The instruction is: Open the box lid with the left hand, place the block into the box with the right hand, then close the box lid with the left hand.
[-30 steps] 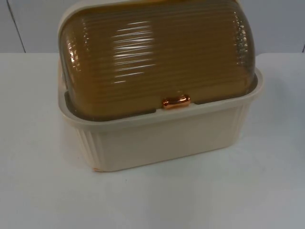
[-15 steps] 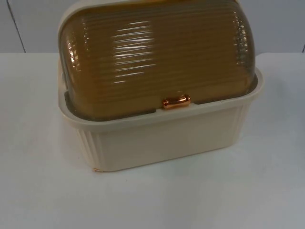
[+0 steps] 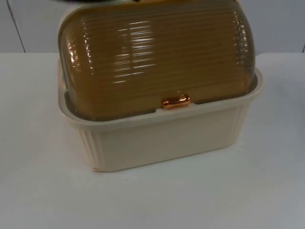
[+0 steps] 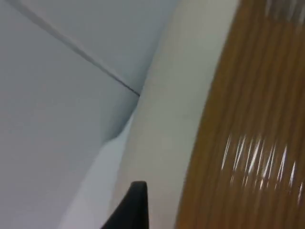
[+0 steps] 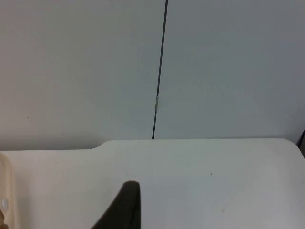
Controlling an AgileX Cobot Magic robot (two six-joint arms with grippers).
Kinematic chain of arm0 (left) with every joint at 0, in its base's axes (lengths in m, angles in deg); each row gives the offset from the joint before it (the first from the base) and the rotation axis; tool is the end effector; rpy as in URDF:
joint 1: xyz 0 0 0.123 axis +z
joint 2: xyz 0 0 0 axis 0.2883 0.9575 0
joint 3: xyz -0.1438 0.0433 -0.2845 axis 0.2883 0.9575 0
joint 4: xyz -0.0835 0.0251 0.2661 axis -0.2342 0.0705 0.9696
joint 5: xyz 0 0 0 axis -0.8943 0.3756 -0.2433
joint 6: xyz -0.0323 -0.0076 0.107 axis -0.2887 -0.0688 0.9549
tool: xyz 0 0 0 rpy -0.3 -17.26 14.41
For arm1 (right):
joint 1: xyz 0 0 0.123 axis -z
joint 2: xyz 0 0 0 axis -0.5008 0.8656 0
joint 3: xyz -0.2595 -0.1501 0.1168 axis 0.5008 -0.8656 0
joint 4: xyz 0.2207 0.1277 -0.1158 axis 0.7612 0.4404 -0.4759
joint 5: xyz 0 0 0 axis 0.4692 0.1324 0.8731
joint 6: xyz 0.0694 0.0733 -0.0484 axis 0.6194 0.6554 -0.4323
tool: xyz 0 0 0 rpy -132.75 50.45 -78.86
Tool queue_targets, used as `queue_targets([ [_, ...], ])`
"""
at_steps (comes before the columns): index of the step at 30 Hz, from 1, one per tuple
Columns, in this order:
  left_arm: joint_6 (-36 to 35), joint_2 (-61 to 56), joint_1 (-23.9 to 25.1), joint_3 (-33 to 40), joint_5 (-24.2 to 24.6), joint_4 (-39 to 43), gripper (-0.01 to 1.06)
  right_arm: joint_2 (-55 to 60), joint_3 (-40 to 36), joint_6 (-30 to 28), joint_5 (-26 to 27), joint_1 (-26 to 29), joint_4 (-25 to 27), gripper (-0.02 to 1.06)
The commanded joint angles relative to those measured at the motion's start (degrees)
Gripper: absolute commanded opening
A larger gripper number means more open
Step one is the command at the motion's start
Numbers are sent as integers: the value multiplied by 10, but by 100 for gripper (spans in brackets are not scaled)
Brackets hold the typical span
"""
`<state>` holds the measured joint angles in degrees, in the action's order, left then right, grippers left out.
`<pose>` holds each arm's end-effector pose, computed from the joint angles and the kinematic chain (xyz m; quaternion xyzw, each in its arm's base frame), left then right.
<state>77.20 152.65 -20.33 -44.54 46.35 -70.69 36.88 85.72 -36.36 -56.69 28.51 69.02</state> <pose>0.3019 -0.2082 0.3721 0.5021 0.7563 0.0532 0.4160 0.1892 -0.0130 0.4735 0.0161 0.8196 -0.0722 0.5682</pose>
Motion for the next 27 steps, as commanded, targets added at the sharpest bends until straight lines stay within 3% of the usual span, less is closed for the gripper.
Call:
queue_targets([
  [1,17,12,-23,-6,-8,57,103,-2,3,2,9,3,-4,99],
  [4,7,36,-74,-4,6,195,103,-2,3,2,9,3,-4,99],
  [5,-25,46,-97,2,8,246,103,-2,3,2,9,3,-6,99],
  [6,-25,46,-97,2,8,246,103,-2,3,2,9,3,-6,99],
  [11,-172,67,-144,16,-26,326,103,-2,3,2,8,3,-8,99],
  [13,-179,67,-149,22,-27,338,103,-2,3,2,8,3,-8,99],
  [17,-299,67,-170,113,-73,491,103,-2,3,2,8,3,-8,99],
  [18,-299,67,-170,113,-73,491,103,-2,3,2,8,3,-8,99],
  [23,-487,67,-173,179,-111,622,103,-2,3,2,9,3,-9,99],
  [27,-508,67,-173,205,-130,628,103,-2,3,2,14,3,-9,99],
])
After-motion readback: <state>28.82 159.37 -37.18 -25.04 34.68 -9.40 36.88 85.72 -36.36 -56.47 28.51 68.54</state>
